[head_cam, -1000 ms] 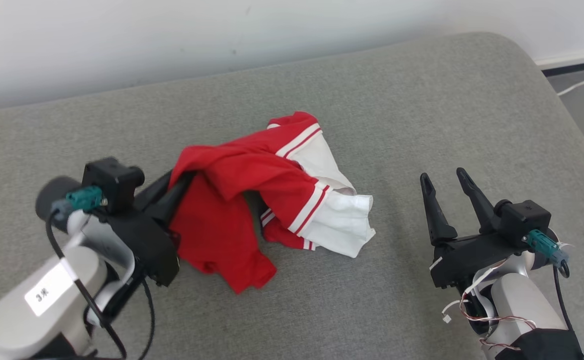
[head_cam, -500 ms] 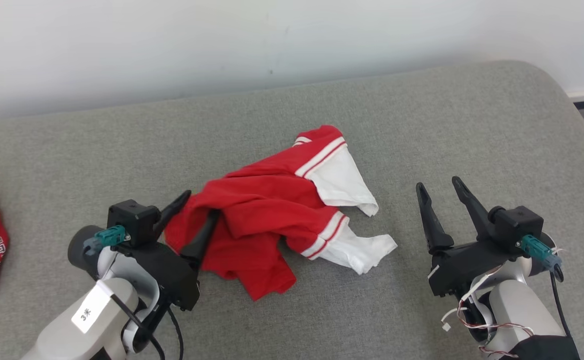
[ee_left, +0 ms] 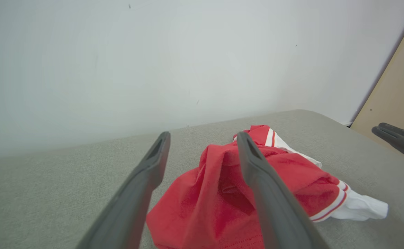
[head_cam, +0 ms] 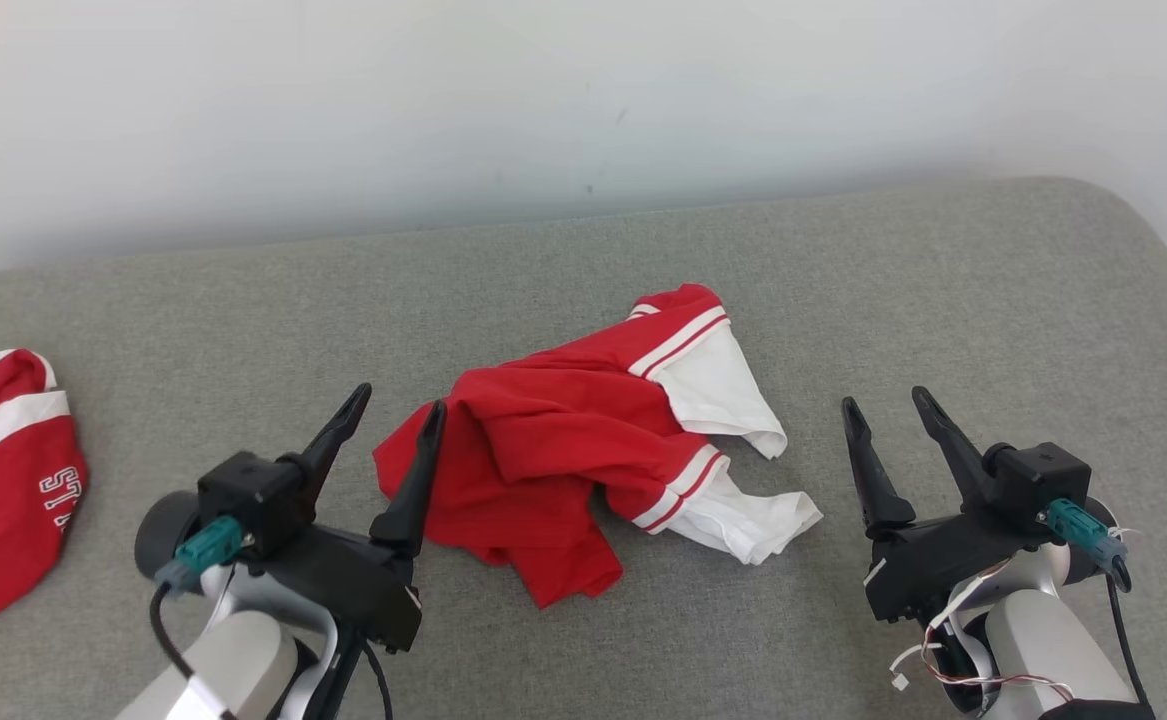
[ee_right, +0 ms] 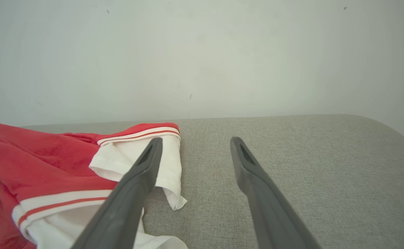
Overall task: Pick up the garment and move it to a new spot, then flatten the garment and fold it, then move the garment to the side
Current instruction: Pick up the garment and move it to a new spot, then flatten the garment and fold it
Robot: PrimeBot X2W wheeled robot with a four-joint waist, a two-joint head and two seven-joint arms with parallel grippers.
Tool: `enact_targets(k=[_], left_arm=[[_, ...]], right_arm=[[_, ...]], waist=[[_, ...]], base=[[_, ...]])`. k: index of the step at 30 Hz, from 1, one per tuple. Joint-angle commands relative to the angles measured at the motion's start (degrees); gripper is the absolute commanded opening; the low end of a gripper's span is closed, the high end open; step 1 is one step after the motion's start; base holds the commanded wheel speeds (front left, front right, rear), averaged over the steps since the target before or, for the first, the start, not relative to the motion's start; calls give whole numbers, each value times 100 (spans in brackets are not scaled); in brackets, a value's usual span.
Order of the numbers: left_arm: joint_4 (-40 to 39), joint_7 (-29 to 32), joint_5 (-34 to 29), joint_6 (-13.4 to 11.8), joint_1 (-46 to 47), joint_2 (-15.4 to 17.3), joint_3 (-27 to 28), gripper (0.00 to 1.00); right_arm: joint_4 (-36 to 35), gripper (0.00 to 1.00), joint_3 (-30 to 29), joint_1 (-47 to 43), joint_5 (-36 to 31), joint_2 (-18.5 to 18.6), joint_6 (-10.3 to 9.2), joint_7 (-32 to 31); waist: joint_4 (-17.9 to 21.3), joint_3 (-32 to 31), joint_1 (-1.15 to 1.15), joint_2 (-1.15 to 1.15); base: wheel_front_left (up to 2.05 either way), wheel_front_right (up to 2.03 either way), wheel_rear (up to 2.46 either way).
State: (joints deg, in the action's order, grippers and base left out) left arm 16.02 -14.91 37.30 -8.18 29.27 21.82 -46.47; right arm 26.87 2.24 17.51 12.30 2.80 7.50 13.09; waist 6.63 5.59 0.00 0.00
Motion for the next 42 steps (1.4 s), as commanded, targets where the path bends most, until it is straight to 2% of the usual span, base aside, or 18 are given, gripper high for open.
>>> enact_targets(k=[1,4,7,14,18,19,23,33,42], left_arm=[[-116,-29,-114,-72,-137,-8,127,100],[-507,-30,-488,-321,-468,-93,545,100],[-826,-30,-826,-421,-873,-158,882,100],[-1128,-31,-1339,-429,-1489,-223,1623,100],[-1297,-31,-1606,-538,-1855,-255,2276,100],[-1297,-31,-1606,-538,-1855,-255,2276,100],[-1375,-31,-1713,-497,-2190,-337,2874,100],[-1633,-32,-1884,-573,-2955,-583,3752,100],[-1680,-32,-2076,-365,-3090,-796,4050,100]], right_arm=[[-22,100,-19,-43,-46,19,-2,-2],[-59,100,-14,-90,-47,19,-2,-32],[-99,100,-42,-128,-52,19,-2,-45],[-207,100,-133,-208,-113,17,-2,-102],[-274,100,-192,-232,-122,19,-2,-120],[-274,100,-192,-232,-122,19,-2,-120],[-274,100,-270,-274,-113,19,-2,-120],[-399,100,-643,-387,-259,18,-2,-238],[-483,100,-689,-434,-275,19,-2,-334]], waist=[[-50,-49,0,0],[-68,-112,0,0],[-89,-146,0,0],[-164,-170,0,0],[-171,-142,0,0],[-171,-142,0,0],[-198,-156,0,0],[-440,-182,0,0],[-525,-168,0,0]], base=[[0,0,0],[0,0,0],[0,0,0],[0,0,0],[0,0,0],[0,0,0],[0,0,0],[0,0,0],[0,0,0]])
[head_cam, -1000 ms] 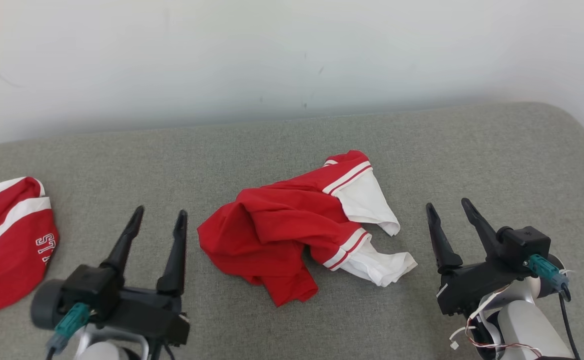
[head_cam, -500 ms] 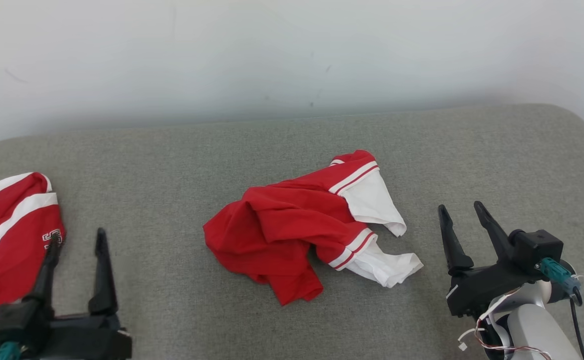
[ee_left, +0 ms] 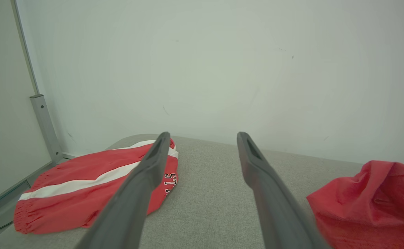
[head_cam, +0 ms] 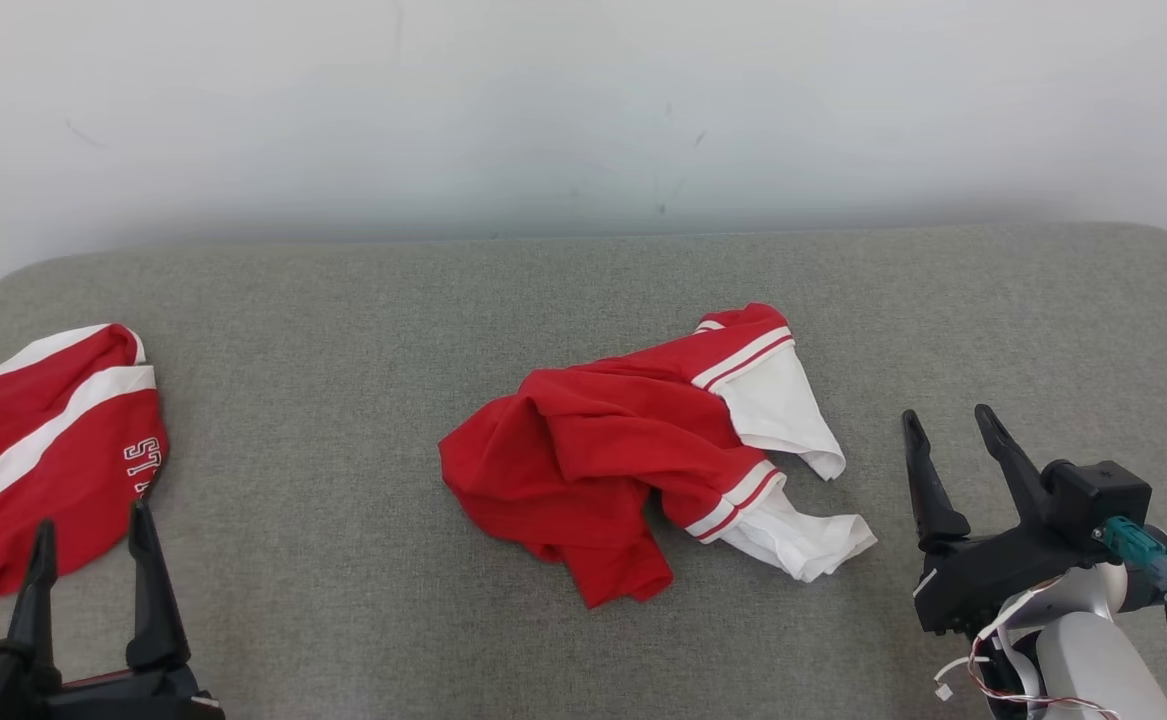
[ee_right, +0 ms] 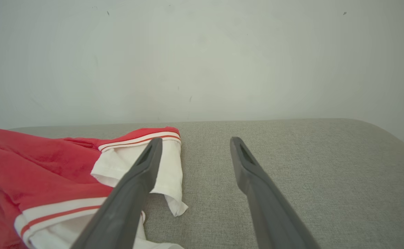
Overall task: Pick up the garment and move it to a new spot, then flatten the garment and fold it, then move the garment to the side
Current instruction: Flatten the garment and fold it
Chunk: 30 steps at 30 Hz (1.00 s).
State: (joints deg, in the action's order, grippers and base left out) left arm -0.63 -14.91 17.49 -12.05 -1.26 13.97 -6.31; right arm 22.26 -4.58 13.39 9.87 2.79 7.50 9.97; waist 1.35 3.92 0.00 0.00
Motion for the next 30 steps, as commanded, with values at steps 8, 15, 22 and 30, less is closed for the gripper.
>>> enact_targets(k=[8,15,22,30], left_arm=[[26,-32,-230,207,26,-185,155,100],[103,-32,-328,323,64,-294,213,100],[185,-32,-431,470,134,-418,235,100],[252,-32,-490,602,169,-524,308,100]], right_arm=[[111,100,77,-15,150,23,-2,-548],[184,100,286,-91,256,18,-2,-1151],[514,100,574,-79,430,24,-2,-1527],[1358,100,604,139,507,17,-2,-1378]], waist=[[30,8,0,0],[-2,5,0,0],[-123,19,0,0],[-284,14,0,0]], base=[[0,0,0],[0,0,0],[0,0,0],[0,0,0]])
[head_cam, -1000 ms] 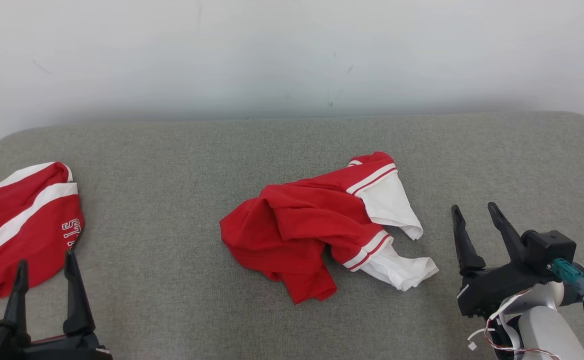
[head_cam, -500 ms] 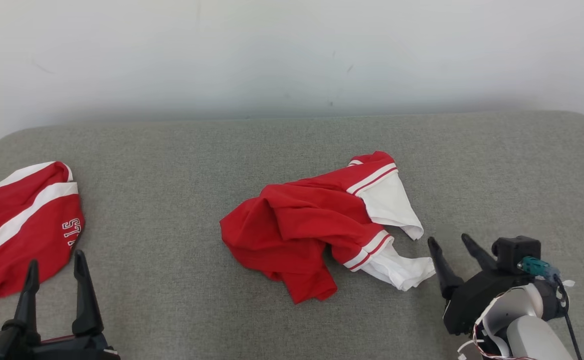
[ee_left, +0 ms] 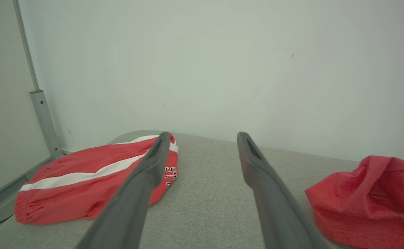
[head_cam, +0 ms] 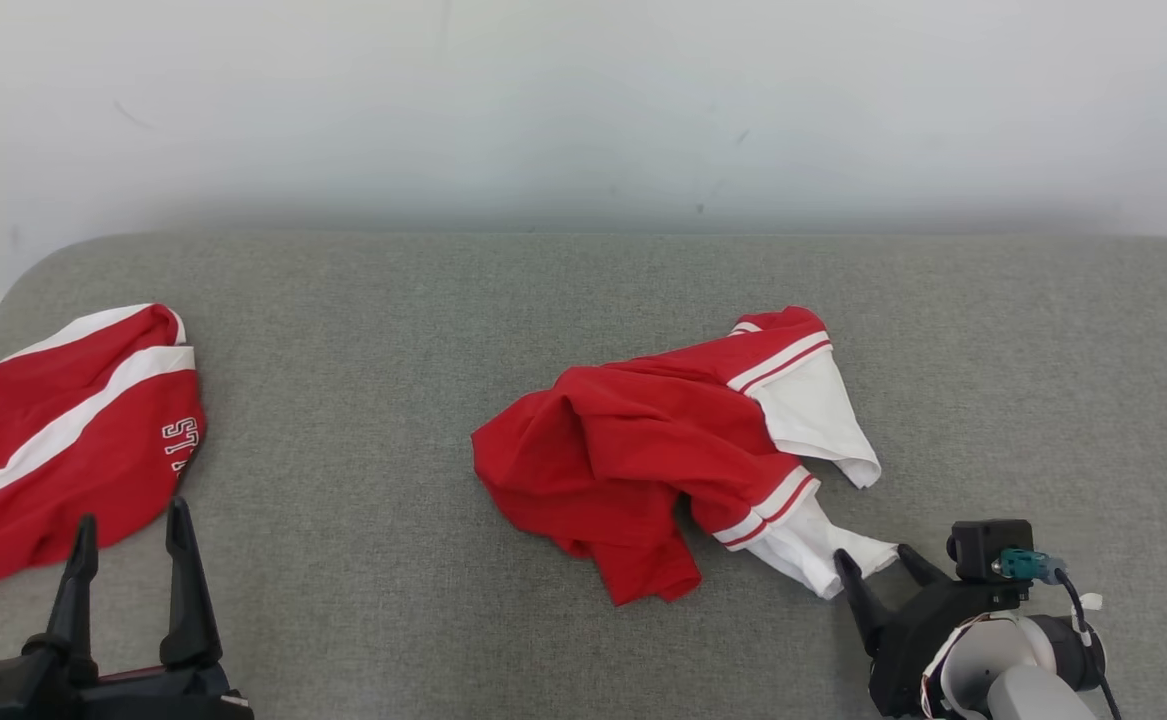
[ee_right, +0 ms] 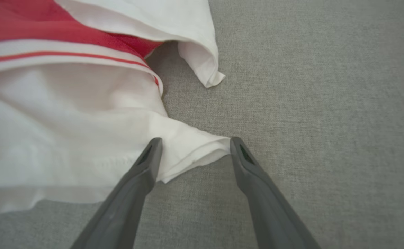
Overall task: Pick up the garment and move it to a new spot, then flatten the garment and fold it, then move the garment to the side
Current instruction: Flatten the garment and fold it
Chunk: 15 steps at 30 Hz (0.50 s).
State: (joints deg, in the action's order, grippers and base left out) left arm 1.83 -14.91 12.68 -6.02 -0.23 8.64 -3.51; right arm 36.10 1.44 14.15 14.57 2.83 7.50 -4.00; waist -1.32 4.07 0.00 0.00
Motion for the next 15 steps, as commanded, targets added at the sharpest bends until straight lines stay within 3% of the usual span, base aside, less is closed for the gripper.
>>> enact_targets(k=[1,5,6,7,8,15], left_arm=[[15,-32,-18,19,67,4,50,100],[57,-32,-64,77,74,-35,102,100],[69,-32,-70,90,74,-42,116,100],[78,-31,-78,93,75,-51,123,100],[85,-32,-86,104,73,-61,132,100],[105,-32,-150,156,38,-122,210,100]], right_arm=[[78,100,39,94,72,14,-2,42],[453,100,208,198,175,14,-2,130],[542,93,246,226,190,11,-2,171],[607,15,299,262,196,10,-2,221],[658,0,348,295,192,8,-2,292],[677,0,479,568,173,22,-2,1043]], waist=[[-29,-4,0,0],[-60,-20,0,0],[-64,-28,0,0],[-68,-35,0,0],[-72,-42,0,0],[-77,-61,0,0]], base=[[0,0,0],[0,0,0],[0,0,0],[0,0,0],[0,0,0],[0,0,0]])
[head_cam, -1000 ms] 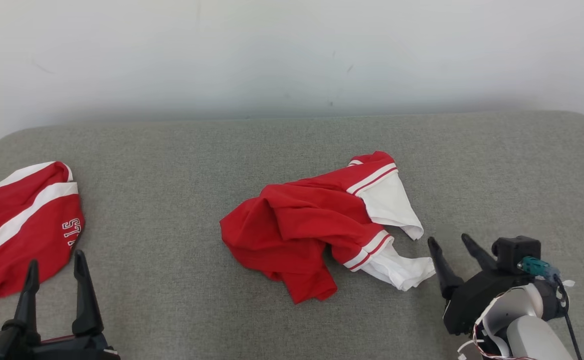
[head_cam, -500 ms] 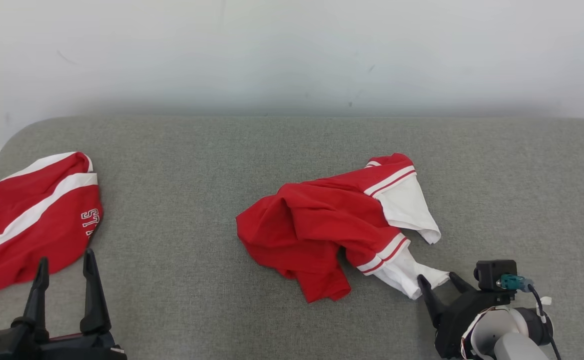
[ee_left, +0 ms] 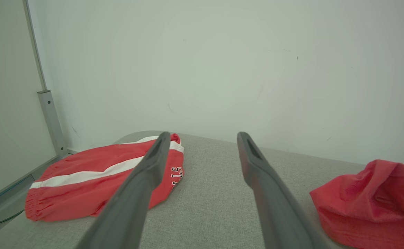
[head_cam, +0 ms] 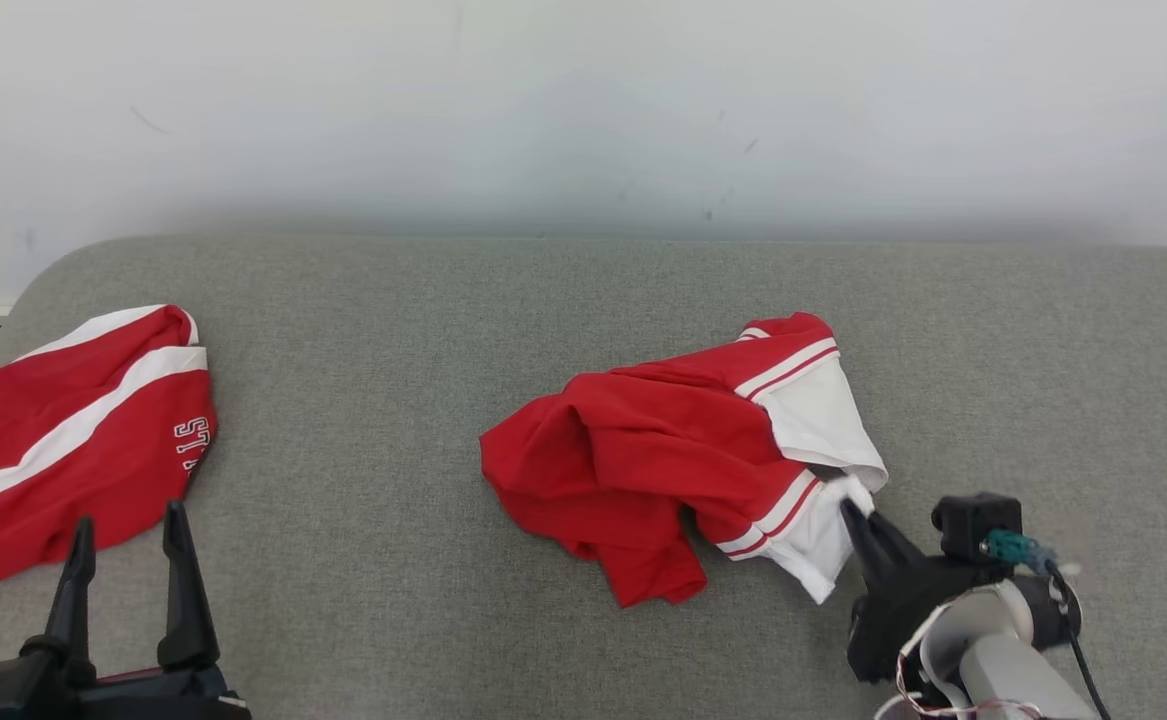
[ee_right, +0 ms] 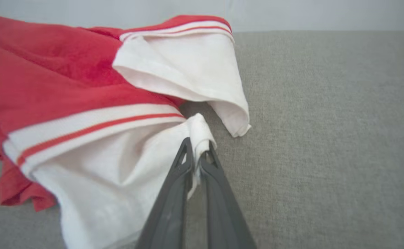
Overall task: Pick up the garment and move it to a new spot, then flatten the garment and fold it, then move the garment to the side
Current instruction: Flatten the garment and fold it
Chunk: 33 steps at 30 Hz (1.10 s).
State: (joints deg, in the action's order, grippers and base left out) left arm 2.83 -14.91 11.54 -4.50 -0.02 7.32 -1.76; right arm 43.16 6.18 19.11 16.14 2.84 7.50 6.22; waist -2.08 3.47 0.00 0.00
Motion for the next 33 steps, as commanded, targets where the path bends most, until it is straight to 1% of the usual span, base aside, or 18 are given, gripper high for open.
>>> enact_targets(k=[1,3,7,12,14,19,21,23,24,27,29,31,33], left_arm=[[6,-32,-45,17,10,-1,43,100],[5,-32,-65,41,8,-25,53,100],[11,-32,-86,62,10,-57,84,100],[44,-32,-123,98,2,-99,123,100],[50,-32,-127,116,6,-109,127,100],[50,-32,-160,147,-19,-152,157,100],[39,-32,-174,135,-43,-162,187,100],[21,-32,-184,135,-55,-181,213,100],[21,-32,-194,156,-40,-183,234,100],[14,-32,-209,180,-4,-189,252,100],[11,-32,-204,195,17,-201,252,100],[35,-32,-227,196,39,-215,227,100],[58,-32,-233,218,47,-228,222,100]], right_arm=[[-90,0,62,106,102,21,-2,143],[-273,0,228,190,292,20,-2,363],[-811,0,720,331,817,19,-2,594],[-1489,0,1385,470,1388,69,-2,707],[-1617,0,1484,504,1473,81,-2,742],[-2190,0,2020,640,1813,171,-2,845],[-2395,0,2138,714,1990,199,-2,865],[-2493,0,2274,873,2062,291,-2,884],[-2539,0,2364,1109,2159,315,-2,891],[-2469,0,2471,1556,2158,402,-2,899],[-2384,0,2556,1821,2221,384,-2,900],[-2271,0,2642,2109,2121,423,-2,906],[-2171,0,2681,2347,2097,377,-2,910]], waist=[[-3,1,0,0],[-9,4,0,0],[-35,-6,0,0],[-84,-43,0,0],[-101,-52,0,0],[-186,-89,0,0],[-209,-89,0,0],[-213,-71,0,0],[-221,-54,0,0],[-235,-41,0,0],[-249,-33,0,0],[-285,-26,0,0],[-309,-25,0,0]], base=[[0,0,0],[0,0,0],[0,0,0],[0,0,0],[0,0,0],[0,0,0],[0,0,0],[0,0,0],[0,0,0],[0,0,0],[0,0,0],[0,0,0],[0,0,0]])
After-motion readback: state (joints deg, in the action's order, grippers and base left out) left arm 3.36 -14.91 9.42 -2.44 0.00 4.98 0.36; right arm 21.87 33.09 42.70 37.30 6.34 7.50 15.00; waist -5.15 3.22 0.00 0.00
